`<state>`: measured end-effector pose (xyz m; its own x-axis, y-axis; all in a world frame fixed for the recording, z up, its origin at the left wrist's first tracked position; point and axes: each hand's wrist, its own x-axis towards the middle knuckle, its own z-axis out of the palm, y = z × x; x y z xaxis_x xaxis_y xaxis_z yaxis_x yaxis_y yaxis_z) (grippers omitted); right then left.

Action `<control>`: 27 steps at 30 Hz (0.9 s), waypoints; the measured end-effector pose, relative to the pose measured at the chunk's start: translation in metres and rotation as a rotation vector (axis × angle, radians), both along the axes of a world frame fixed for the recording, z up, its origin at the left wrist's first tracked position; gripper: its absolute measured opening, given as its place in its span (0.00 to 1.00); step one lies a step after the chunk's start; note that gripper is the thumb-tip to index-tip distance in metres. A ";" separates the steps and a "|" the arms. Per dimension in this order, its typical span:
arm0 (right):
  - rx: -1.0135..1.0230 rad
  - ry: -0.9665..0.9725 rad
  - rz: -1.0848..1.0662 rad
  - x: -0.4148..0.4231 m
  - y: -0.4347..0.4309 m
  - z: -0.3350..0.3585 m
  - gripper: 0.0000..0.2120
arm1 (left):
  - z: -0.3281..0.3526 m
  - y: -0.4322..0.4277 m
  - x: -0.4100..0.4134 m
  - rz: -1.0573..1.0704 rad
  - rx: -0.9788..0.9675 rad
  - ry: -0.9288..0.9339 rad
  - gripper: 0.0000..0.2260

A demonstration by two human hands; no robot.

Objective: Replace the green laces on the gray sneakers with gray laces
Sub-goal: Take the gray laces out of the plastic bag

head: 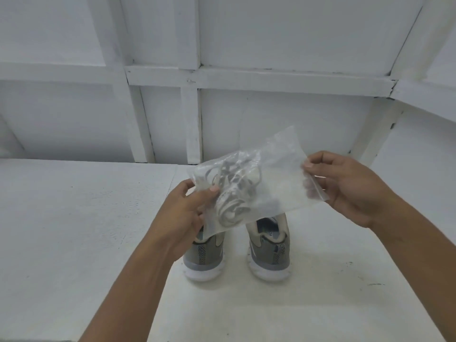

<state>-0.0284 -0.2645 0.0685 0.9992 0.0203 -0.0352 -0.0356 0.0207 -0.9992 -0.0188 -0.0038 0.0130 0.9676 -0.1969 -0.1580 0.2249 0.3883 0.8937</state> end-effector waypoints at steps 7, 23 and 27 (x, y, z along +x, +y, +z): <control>0.100 -0.027 0.183 -0.014 0.030 0.023 0.02 | 0.004 0.010 0.003 0.119 0.182 0.003 0.25; 0.017 -0.016 0.316 -0.037 0.074 0.034 0.06 | 0.072 -0.020 -0.029 -0.026 0.528 -0.390 0.16; -0.002 0.025 0.284 -0.040 0.073 0.029 0.07 | 0.070 -0.021 -0.032 -0.061 0.523 -0.360 0.15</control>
<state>-0.0687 -0.1913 0.0979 0.9522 0.2996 -0.0602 -0.0645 0.0044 -0.9979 -0.0510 -0.0250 0.0833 0.9675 -0.2382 0.0846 -0.1168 -0.1242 0.9854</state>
